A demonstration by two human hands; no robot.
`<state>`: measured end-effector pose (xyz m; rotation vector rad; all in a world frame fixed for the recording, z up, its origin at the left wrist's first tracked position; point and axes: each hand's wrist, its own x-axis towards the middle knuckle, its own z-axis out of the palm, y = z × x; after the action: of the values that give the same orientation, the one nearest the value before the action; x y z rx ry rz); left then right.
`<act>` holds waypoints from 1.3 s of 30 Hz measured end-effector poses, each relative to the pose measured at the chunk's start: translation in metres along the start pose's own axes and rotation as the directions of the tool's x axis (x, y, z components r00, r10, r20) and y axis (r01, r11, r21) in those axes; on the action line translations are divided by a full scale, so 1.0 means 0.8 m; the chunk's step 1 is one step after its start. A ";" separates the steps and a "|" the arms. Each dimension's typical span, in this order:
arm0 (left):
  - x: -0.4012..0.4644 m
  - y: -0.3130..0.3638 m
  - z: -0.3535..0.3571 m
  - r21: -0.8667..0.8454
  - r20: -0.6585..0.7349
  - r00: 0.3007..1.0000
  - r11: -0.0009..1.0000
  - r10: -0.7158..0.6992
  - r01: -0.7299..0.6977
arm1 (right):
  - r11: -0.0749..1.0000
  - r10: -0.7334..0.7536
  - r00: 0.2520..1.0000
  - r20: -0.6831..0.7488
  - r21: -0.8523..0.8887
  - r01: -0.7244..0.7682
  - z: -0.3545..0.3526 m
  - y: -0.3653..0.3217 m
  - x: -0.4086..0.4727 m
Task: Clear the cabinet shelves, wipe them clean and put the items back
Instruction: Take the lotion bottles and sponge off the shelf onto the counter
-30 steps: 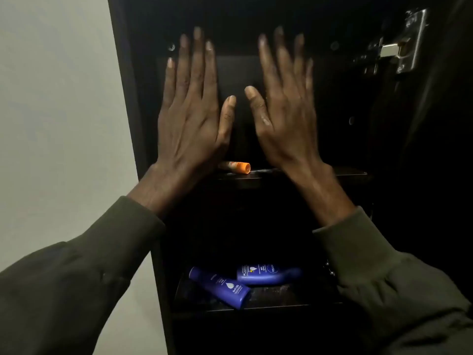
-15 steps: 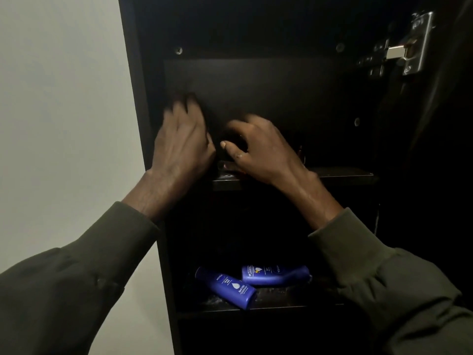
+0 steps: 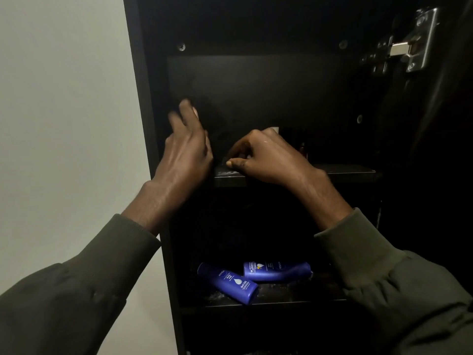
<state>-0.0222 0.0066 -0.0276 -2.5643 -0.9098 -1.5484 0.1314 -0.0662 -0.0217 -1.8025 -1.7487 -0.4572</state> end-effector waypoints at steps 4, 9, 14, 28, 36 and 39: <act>0.000 0.003 -0.003 -0.160 -0.039 0.999 0.987 -0.010 0.004 | 0.998 0.019 0.995 -0.099 0.058 -0.014 -0.004 -0.003 -0.005; -0.001 0.000 -0.009 -0.391 -0.114 0.992 0.921 -0.057 0.008 | 0.961 0.108 0.973 -0.205 0.273 -0.049 -0.018 -0.010 -0.019; -0.022 0.016 -0.030 -0.617 -0.029 0.993 0.784 -0.113 0.072 | 0.880 0.134 0.956 -0.259 0.474 0.006 -0.042 -0.020 -0.049; -0.221 -0.010 0.011 -0.704 0.591 0.765 0.299 -0.257 0.644 | 0.597 0.272 0.962 0.032 0.779 -0.194 0.032 -0.028 -0.201; -0.328 -0.046 0.071 -0.275 0.850 0.402 0.364 -0.340 0.890 | 0.502 0.355 0.887 0.296 0.740 -0.448 0.159 -0.021 -0.286; -0.363 -0.057 0.086 -0.108 0.905 0.261 0.413 -0.337 0.904 | 0.473 0.390 0.841 0.376 0.701 -0.533 0.192 -0.021 -0.316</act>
<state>-0.0882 -0.0716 -0.3120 -3.7931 -2.2316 -0.5763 0.0713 -0.1709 -0.2924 -1.5286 -1.1344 0.6516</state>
